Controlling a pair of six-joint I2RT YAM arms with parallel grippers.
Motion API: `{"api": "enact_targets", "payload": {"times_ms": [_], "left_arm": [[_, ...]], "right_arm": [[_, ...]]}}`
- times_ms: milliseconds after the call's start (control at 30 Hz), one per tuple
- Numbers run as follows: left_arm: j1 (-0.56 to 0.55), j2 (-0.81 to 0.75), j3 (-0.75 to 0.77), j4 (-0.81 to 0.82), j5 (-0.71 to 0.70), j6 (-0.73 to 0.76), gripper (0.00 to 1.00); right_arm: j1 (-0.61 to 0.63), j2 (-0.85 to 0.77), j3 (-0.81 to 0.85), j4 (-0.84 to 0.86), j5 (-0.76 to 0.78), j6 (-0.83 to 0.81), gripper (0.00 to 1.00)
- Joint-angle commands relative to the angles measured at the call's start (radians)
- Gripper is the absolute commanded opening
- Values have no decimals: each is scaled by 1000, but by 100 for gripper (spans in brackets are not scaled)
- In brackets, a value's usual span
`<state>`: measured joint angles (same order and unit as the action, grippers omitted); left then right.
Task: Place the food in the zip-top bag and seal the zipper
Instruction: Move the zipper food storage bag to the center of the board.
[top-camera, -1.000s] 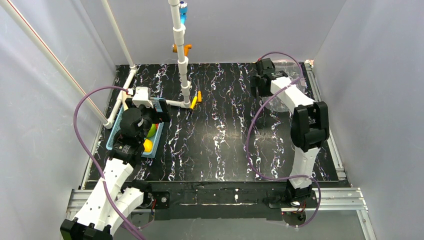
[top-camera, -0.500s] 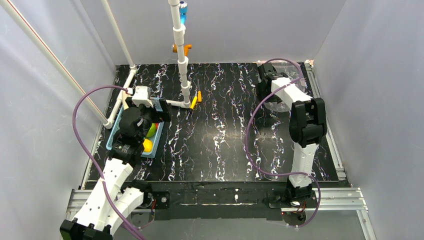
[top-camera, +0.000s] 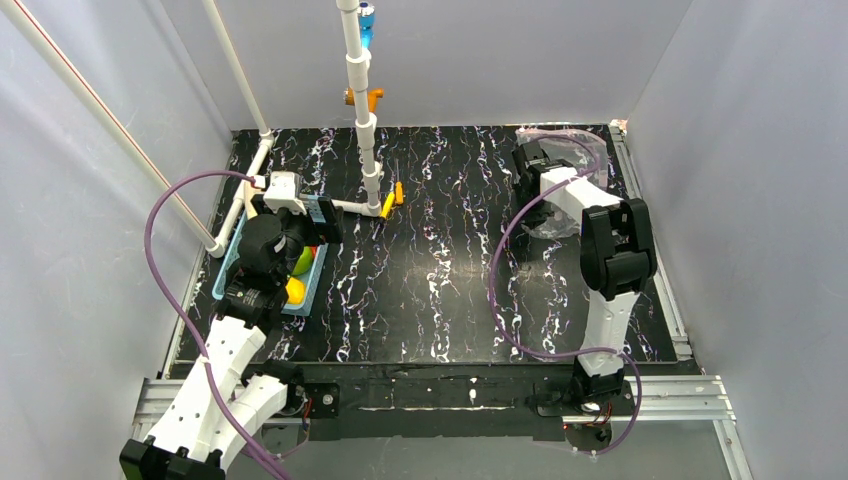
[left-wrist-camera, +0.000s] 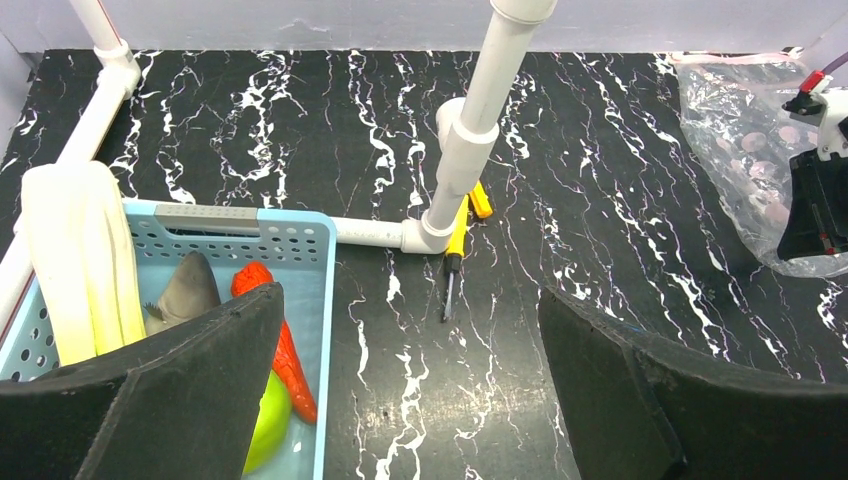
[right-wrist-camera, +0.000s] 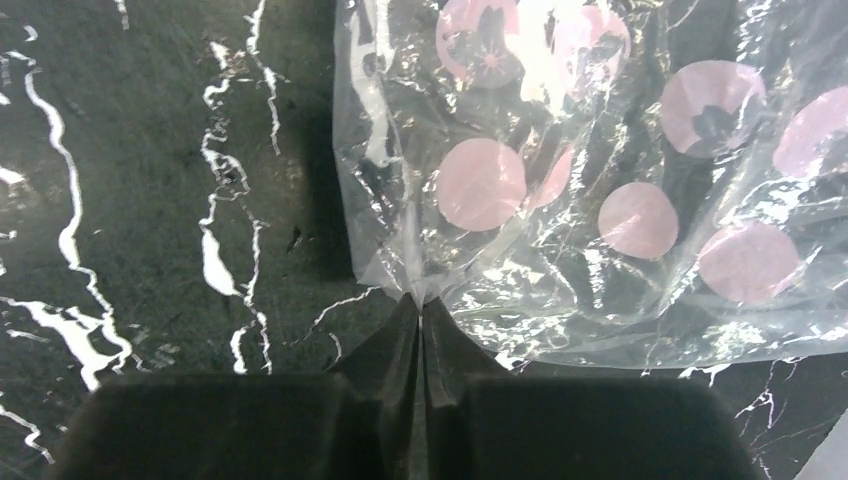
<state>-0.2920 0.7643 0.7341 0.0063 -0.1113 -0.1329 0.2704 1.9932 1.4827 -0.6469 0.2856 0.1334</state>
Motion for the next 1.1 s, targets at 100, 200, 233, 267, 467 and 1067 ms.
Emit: {"api": "enact_targets", "payload": {"times_ms": [100,200,233,267,467,1067], "left_arm": [[-6,-2,35,4,2,-5,99],[-10,-4,34,2,-3,-5,99],[-11,-3,34,1,-7,-5,100],[-14,-3,34,1,-8,-5,99],[-24,1,37,-1,-9,-13,99],[-70,-68,4,-349,76,-366,100]], "right_arm": [[92,-125,-53,49,-59,46,1],[175,-192,-129,73,-74,64,1],[206,-220,-157,80,-86,67,1],[236,-249,-185,88,-103,66,1],[451,-450,-378,186,-383,36,1],[700,-776,-730,317,-350,249,75]]}}
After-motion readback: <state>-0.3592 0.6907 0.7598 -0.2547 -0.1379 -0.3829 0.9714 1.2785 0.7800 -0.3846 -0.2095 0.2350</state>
